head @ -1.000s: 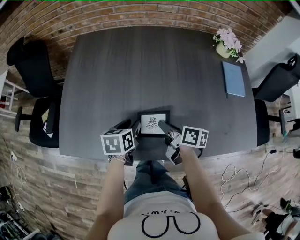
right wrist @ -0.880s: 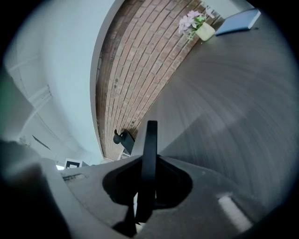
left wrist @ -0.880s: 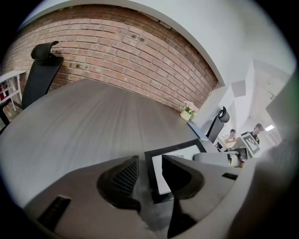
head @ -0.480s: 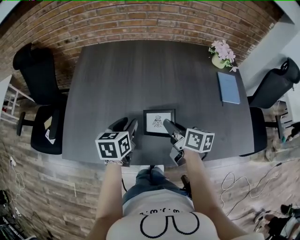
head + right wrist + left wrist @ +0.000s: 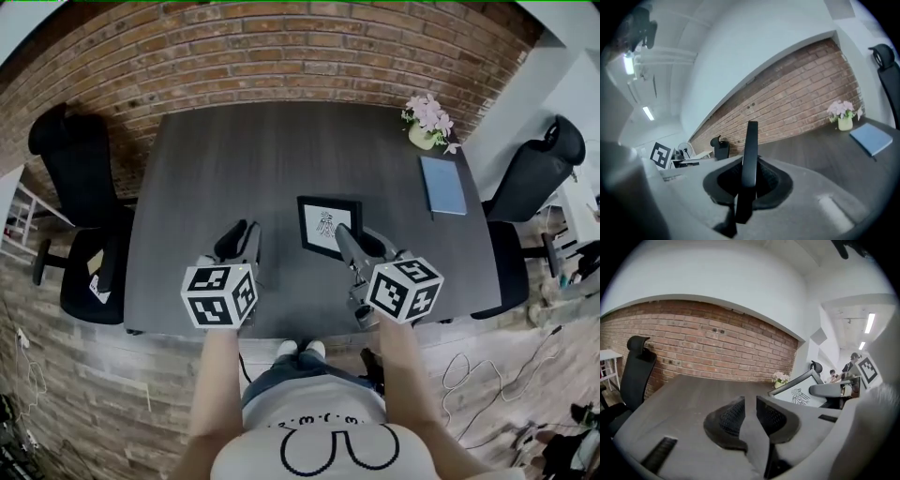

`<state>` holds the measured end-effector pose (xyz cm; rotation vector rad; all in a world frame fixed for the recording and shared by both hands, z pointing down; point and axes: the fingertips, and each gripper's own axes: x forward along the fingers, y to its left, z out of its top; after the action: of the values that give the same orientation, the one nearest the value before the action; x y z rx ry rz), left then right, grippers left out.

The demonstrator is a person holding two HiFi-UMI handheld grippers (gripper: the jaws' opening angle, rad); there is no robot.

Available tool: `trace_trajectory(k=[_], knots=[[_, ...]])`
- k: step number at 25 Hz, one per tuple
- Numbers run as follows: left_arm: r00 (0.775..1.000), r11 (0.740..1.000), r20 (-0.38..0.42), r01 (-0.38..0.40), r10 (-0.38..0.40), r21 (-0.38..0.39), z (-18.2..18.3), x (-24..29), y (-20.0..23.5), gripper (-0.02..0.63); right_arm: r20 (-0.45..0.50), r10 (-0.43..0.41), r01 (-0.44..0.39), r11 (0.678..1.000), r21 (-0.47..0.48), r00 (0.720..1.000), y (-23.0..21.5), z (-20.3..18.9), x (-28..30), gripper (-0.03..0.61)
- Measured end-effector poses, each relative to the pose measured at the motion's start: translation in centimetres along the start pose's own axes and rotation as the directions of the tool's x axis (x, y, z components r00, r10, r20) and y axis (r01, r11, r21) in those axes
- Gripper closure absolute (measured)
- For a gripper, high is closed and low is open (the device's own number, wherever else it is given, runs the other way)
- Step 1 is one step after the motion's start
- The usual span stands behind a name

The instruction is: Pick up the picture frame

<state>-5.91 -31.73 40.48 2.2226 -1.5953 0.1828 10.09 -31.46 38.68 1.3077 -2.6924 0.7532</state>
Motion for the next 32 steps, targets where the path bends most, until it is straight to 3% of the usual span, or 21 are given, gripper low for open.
trace_trajectory(k=[3, 9, 15, 24, 32], knots=[[0.997, 0.998, 0.069, -0.020, 0.016, 0.053, 2.5, -0.8, -0.5, 0.610, 0.064, -0.034, 0.040, 0.994, -0.101, 0.997, 0.7, 2.5, -1.2, 0.554], [0.977, 0.984, 0.215, -0.046, 0.008, 0.174, 7.5, -2.7, -1.9, 0.614, 0.183, -0.102, 0.153, 0.944, -0.293, 0.978, 1.8, 7.0, -3.4, 0.554], [0.938, 0.969, 0.347, -0.077, -0.009, 0.234, 11.7, -5.0, -2.9, 0.614, 0.305, -0.097, 0.224, 0.880, -0.418, 0.948, 3.6, 10.7, -5.7, 0.555], [0.890, 0.943, 0.454, -0.120, -0.036, 0.311, 15.3, -7.5, -4.9, 0.614, 0.418, -0.073, 0.296, 0.814, -0.500, 0.906, 6.0, 14.7, -8.7, 0.555], [0.868, 0.928, 0.492, -0.131, -0.062, 0.349, 16.6, -8.3, -5.8, 0.614, 0.449, -0.100, 0.338, 0.804, -0.489, 0.888, 5.7, 15.9, -9.9, 0.555]])
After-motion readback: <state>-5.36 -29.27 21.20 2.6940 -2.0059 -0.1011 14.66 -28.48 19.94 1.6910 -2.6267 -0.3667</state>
